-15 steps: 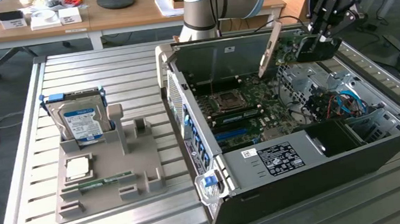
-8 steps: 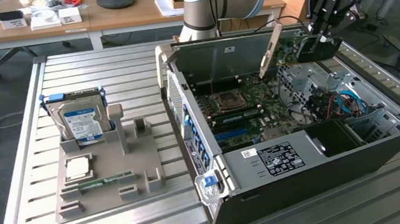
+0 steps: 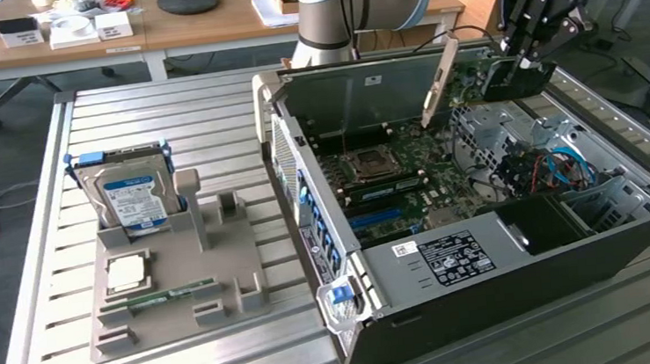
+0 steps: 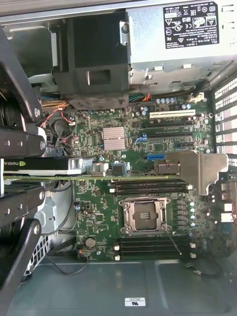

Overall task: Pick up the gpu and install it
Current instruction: 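Insert the gpu into the slot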

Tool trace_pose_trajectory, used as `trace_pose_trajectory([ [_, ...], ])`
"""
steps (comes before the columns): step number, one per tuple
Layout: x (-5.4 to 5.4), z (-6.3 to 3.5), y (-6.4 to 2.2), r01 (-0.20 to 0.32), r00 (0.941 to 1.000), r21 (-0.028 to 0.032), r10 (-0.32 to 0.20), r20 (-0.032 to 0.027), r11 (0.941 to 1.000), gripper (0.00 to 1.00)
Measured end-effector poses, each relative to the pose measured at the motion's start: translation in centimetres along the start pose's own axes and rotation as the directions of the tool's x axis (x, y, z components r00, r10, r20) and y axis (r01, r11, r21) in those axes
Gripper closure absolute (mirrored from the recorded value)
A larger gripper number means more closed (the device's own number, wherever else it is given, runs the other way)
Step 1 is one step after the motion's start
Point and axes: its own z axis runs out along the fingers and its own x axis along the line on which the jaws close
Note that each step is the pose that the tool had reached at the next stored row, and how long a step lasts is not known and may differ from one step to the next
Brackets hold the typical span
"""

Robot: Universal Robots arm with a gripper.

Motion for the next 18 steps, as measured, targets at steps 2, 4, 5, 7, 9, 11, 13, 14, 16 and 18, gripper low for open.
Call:
trace_pose_trajectory([
  [2, 0.00, 0.00, 0.00, 0.000, 1.0000, 0.0001, 0.000, 0.0000, 1.0000, 0.73],
  [4, 0.00, 0.00, 0.00, 0.001, 1.0000, 0.0000, -0.001, 0.0000, 1.0000, 0.73],
  [5, 0.00, 0.00, 0.00, 0.004, 1.0000, 0.0000, -0.004, 0.0000, 1.0000, 0.73],
  [7, 0.00, 0.00, 0.00, 0.005, 1.0000, -0.0001, -0.005, -0.0001, 1.0000, 0.73],
  [9, 0.00, 0.01, 0.00, 0.006, 1.0000, -0.0001, -0.006, 0.0000, 1.0000, 0.73],
  [11, -0.01, 0.06, 0.01, 0.009, 1.0000, -0.0002, -0.009, 0.0000, 1.0000, 0.73],
  [13, 0.01, 0.13, 0.05, 0.011, 0.9999, -0.0003, -0.011, 0.0009, 0.9999, 0.73],
  [14, 0.01, 0.17, 0.09, 0.011, 0.9999, -0.0003, -0.011, 0.0013, 0.9999, 0.73],
  [16, 0.02, 0.26, 0.20, 0.014, 0.9999, -0.0004, -0.014, 0.0020, 0.9999, 0.73],
  [18, 0.04, 0.38, 0.37, 0.018, 0.9998, -0.0006, -0.018, 0.0027, 0.9998, 0.73],
])
